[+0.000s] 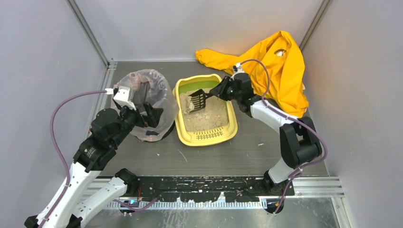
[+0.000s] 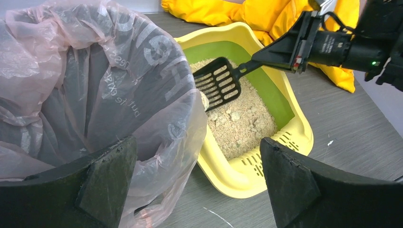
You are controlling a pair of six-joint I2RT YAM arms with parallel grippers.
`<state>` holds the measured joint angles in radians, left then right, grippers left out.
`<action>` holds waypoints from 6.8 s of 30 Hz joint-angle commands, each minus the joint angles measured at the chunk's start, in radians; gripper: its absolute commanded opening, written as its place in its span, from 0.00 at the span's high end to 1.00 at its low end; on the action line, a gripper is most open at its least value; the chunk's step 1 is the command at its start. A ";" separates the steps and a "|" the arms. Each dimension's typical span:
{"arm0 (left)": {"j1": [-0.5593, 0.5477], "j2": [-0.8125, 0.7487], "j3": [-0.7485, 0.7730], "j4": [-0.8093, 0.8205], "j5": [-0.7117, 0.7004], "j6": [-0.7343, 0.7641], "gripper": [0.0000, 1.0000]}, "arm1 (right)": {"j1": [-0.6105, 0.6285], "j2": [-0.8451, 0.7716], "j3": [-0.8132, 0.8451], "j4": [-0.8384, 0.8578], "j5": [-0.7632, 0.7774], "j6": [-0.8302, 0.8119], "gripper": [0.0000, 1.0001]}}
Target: Clean the litter box
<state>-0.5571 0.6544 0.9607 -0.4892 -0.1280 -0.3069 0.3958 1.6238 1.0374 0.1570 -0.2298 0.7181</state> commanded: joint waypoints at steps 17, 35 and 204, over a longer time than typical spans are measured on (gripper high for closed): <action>-0.004 -0.009 0.000 0.053 0.024 -0.013 0.00 | -0.236 -0.187 -0.229 0.373 -0.319 0.281 0.99; -0.004 -0.009 0.005 0.049 0.039 -0.032 0.00 | -0.382 -0.233 -0.371 0.641 -0.469 0.527 0.99; -0.002 0.071 -0.001 0.129 -0.108 -0.048 0.00 | -0.040 -0.258 0.180 -0.375 0.115 -0.309 0.99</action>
<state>-0.5571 0.7223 0.9665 -0.4515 -0.2424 -0.3759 0.3058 1.3388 1.1137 -0.0982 -0.1486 0.5350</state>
